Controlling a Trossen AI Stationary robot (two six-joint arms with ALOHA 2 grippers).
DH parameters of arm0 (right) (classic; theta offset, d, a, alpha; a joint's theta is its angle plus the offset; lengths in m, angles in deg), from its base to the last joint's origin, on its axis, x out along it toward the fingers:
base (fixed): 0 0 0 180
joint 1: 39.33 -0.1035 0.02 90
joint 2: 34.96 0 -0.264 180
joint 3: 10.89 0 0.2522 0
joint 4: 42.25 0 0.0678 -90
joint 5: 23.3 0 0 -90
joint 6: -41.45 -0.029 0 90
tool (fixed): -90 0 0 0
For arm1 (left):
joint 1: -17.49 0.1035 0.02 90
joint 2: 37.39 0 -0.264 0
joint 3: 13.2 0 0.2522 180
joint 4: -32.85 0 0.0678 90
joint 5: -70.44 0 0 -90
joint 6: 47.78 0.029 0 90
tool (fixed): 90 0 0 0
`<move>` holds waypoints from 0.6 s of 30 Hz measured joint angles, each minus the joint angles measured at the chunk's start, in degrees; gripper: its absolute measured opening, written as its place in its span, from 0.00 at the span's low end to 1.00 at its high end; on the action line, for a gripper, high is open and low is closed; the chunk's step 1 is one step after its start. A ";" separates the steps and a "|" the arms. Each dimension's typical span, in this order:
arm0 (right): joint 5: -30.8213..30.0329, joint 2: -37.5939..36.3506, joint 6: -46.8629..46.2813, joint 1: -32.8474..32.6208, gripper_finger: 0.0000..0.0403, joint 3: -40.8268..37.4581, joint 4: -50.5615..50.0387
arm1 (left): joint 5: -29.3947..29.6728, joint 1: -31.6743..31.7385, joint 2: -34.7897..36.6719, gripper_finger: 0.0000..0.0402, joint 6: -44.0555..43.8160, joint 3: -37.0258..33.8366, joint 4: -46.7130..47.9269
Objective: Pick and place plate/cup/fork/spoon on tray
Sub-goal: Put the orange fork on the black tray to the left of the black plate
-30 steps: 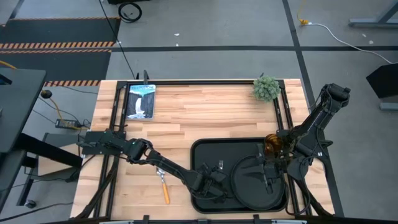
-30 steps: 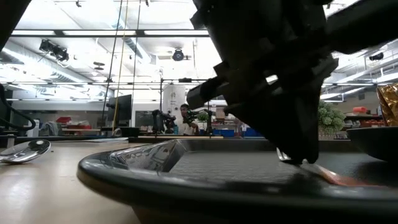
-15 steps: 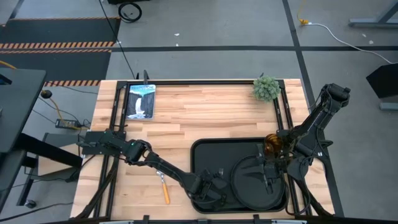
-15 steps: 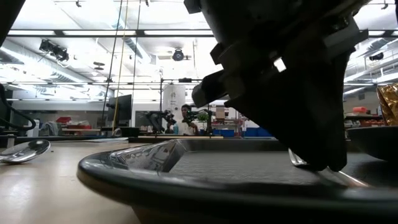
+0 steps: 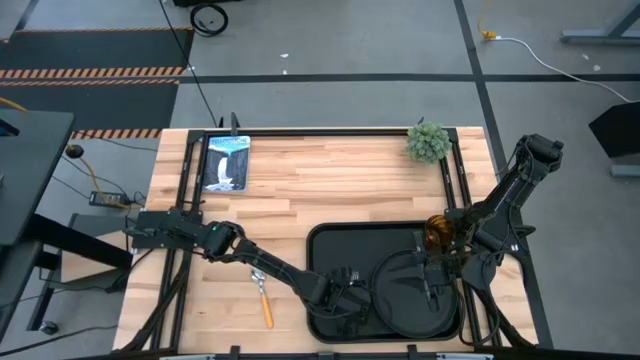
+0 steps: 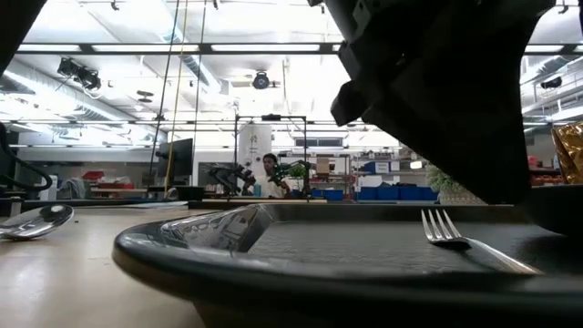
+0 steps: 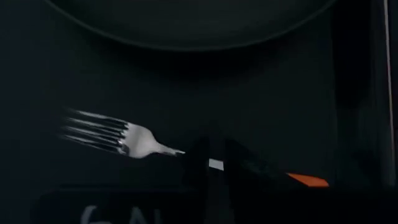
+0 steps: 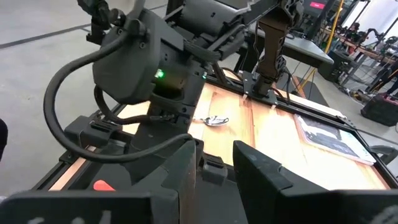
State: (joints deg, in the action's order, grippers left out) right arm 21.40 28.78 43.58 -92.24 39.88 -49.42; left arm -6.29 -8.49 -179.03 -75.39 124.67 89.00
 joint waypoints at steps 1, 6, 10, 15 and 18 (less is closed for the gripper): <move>0.00 0.00 0.00 0.00 0.28 0.00 0.02 | -0.02 0.22 -0.04 0.13 1.32 0.00 -0.02; 0.00 0.00 -0.07 0.00 0.28 0.00 0.02 | -2.31 1.45 -0.13 0.14 10.41 0.00 0.06; 0.00 0.00 -0.09 0.00 0.28 0.00 0.02 | -5.93 2.16 -0.15 0.20 16.60 0.00 0.22; 0.00 0.00 -0.63 0.00 0.28 0.00 0.02 | -9.80 2.82 -0.22 0.38 24.00 0.00 1.95; 0.00 0.00 -1.07 0.00 0.28 0.00 0.02 | -9.80 2.84 -0.22 0.47 32.63 0.00 3.72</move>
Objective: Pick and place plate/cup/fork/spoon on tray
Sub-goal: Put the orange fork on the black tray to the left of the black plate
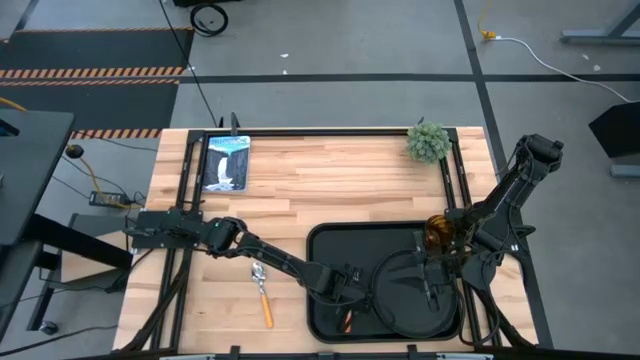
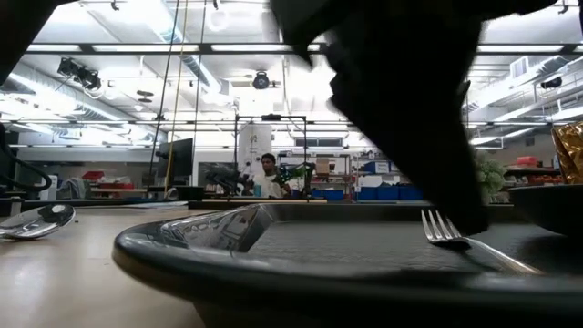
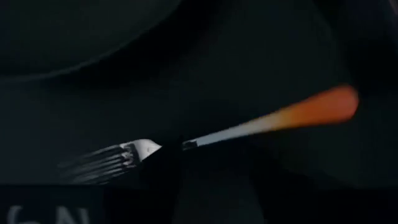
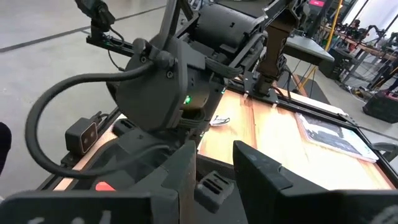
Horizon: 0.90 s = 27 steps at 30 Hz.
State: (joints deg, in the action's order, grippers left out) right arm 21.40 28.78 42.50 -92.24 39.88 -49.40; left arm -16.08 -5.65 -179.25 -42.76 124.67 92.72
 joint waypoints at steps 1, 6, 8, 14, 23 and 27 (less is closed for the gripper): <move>0.00 0.00 -0.05 0.00 0.28 0.00 0.00 | 0.74 0.00 -0.02 0.49 3.76 0.00 0.30; -0.30 0.00 -1.03 0.00 0.28 0.00 0.01 | 7.35 -0.21 -0.02 0.51 25.24 0.00 0.07; -1.41 0.00 -1.63 -0.21 0.28 0.00 -0.37 | 8.42 -0.26 -0.02 0.49 34.41 0.00 0.05; -5.28 -0.87 -2.64 -4.16 0.28 -0.02 -0.17 | 8.14 -0.22 -0.02 0.43 46.95 0.00 -0.85; -9.09 -1.09 -4.58 -7.59 0.28 -0.02 1.86 | 1.46 0.11 -0.04 0.32 49.27 0.00 -1.19; -9.09 -1.07 -5.63 -7.74 0.28 -0.02 1.85 | -0.86 0.38 -0.04 0.26 49.73 0.00 -1.27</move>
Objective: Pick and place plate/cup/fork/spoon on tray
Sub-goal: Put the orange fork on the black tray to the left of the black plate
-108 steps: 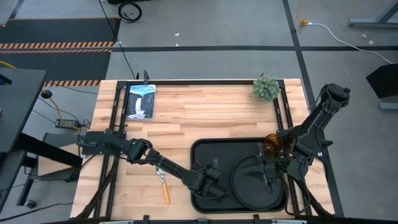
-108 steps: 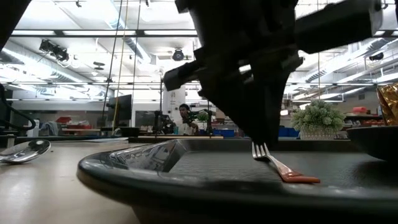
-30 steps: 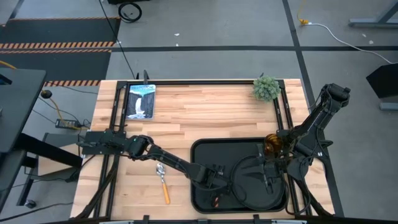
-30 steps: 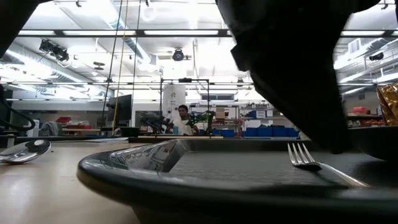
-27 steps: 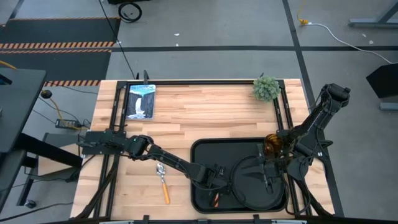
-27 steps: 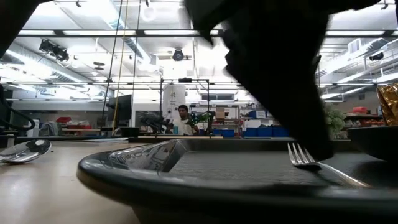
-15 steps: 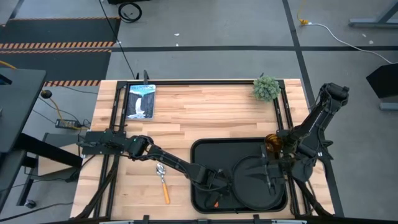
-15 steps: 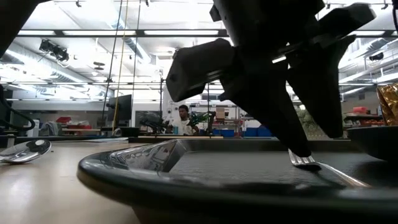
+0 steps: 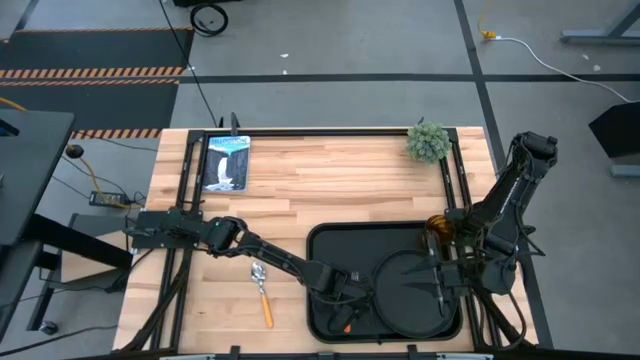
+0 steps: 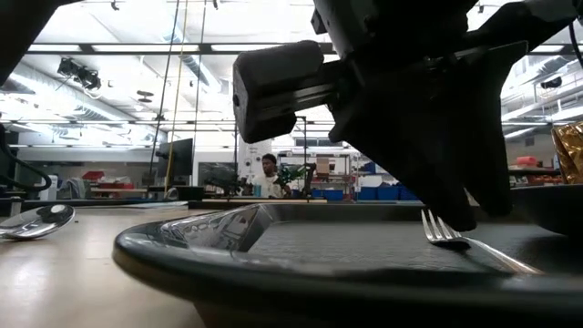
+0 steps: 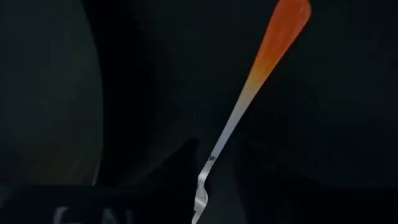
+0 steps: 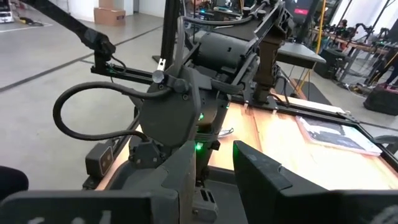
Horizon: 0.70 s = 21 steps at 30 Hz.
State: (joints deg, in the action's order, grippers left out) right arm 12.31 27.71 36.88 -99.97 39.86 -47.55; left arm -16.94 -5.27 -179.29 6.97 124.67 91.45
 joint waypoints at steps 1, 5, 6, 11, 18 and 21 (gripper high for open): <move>0.00 0.00 -0.11 0.02 0.28 0.00 -0.01 | -0.47 0.12 0.00 0.25 -0.01 0.00 0.00; -0.01 0.00 0.05 0.00 0.28 0.00 -0.04 | -2.78 0.80 0.00 0.21 0.04 0.00 -0.02; -0.02 0.00 0.23 0.00 0.28 0.00 -0.05 | -2.85 1.00 0.00 0.21 0.06 0.00 -0.02; -0.04 0.02 0.50 0.01 0.28 0.00 -0.57 | -5.03 2.01 0.00 0.20 0.10 0.00 -0.06; -0.03 0.04 0.62 0.00 0.28 0.00 -0.82 | -7.46 3.05 0.00 0.24 1.25 0.00 -0.32; -0.04 0.04 0.63 0.00 0.28 0.00 -0.82 | -8.66 3.23 0.00 0.24 1.42 0.00 -1.09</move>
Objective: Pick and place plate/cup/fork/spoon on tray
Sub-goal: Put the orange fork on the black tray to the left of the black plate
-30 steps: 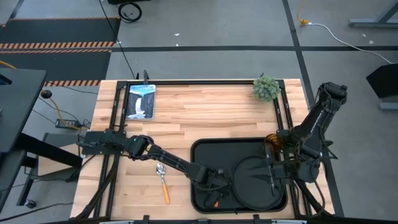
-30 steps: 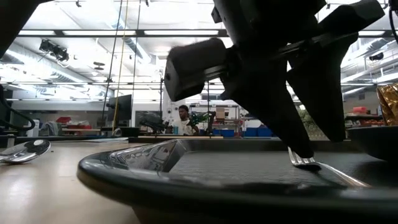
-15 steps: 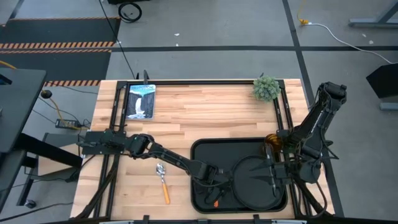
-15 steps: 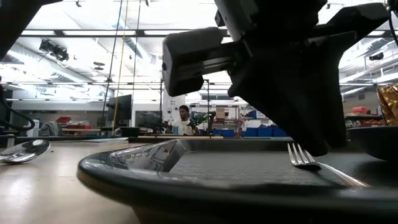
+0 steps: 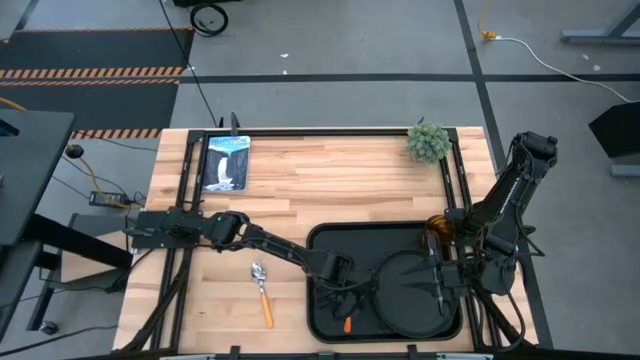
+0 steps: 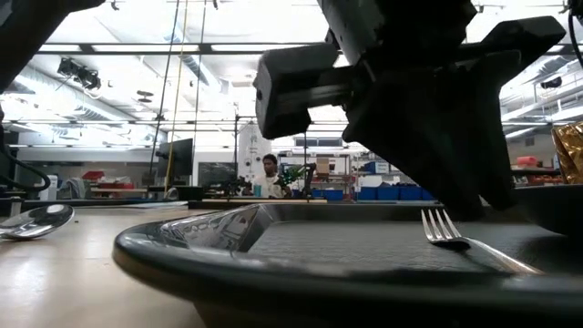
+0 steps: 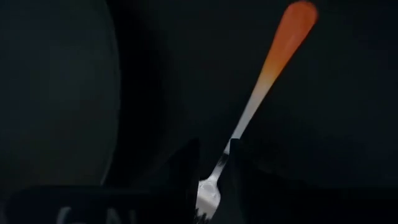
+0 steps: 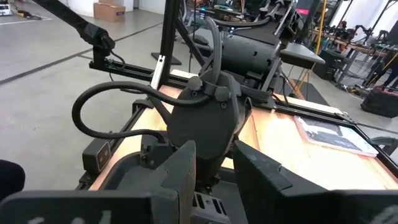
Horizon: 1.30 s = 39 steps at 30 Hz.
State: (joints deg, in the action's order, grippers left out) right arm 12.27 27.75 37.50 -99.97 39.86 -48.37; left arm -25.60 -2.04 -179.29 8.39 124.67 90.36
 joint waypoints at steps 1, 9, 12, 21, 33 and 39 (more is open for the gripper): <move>0.01 0.00 0.02 0.00 0.28 0.00 0.00 | -0.93 0.14 0.00 0.24 -0.02 0.00 0.02; 0.00 0.00 0.00 0.02 0.28 0.00 -0.05 | -2.35 0.26 -1.68 0.24 0.37 0.11 -1.65; 0.00 0.00 -0.21 0.00 0.28 0.00 -0.39 | -2.82 0.32 -1.90 0.24 0.23 0.12 -1.43; 0.00 0.02 -0.36 0.00 0.28 0.00 -0.51 | -3.54 1.03 -2.08 0.19 -1.73 0.15 -1.44; 0.00 0.02 -0.24 0.00 0.28 0.00 -0.50 | -3.13 3.43 -2.09 0.11 -15.31 0.07 -2.10; 0.00 0.02 -0.35 0.00 0.28 0.00 -0.50 | -2.35 4.13 -2.03 0.11 -16.53 1.21 -1.29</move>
State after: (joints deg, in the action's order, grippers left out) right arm 12.27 27.78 37.15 -99.97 39.86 -48.88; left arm -27.95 2.09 -181.33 -8.14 125.88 89.07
